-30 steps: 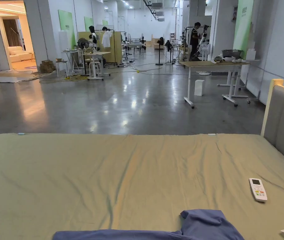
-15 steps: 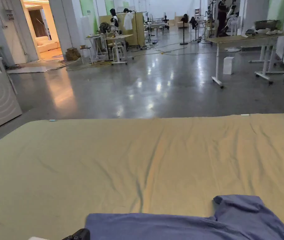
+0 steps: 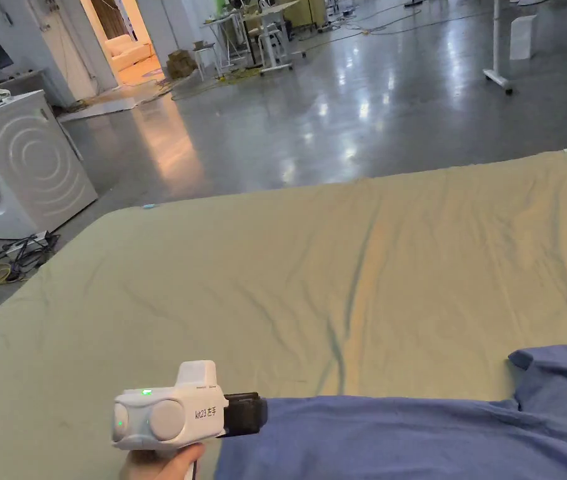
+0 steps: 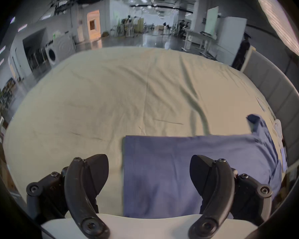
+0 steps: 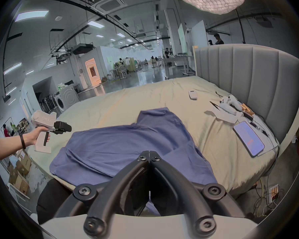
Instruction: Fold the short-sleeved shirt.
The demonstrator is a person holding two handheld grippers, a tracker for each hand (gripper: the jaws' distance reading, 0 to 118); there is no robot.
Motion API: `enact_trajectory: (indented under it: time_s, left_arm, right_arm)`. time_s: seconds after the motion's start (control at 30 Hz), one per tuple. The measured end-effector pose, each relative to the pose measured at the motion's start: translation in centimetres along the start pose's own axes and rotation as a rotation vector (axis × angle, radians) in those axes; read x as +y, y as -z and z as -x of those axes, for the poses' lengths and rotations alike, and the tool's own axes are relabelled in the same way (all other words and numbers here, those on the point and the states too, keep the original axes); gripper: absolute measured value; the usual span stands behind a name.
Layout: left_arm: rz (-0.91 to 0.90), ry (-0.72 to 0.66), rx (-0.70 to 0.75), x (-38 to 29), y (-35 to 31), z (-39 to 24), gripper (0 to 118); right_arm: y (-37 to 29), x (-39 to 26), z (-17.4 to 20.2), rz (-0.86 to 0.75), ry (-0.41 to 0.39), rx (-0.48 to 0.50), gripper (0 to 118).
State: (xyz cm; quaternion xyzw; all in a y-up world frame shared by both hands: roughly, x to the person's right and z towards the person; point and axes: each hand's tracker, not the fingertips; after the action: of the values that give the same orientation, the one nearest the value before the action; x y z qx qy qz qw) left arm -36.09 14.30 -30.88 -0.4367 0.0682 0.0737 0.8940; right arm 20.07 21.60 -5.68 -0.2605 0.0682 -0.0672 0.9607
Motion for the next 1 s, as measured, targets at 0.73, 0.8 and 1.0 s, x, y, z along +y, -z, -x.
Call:
enact_trajectory:
  time_s: [0.73, 0.8, 1.0]
  left_arm:
    - [0.265, 0.202, 0.108, 1.6, 8.4, -3.9, 9]
    - [0.282, 0.187, 0.112, 2.0, 8.7, -3.9, 9]
    - [0.308, 0.253, 0.132, 1.9, 7.9, -5.3, 9]
  right_arm:
    - [8.6, 4.2, -5.2, 0.170, -0.027, 0.019, 68]
    - [13.3, 6.3, -6.8, 0.215, -0.016, 0.060, 94]
    - [28.0, 10.5, -10.7, 0.461, 0.015, -0.009, 86]
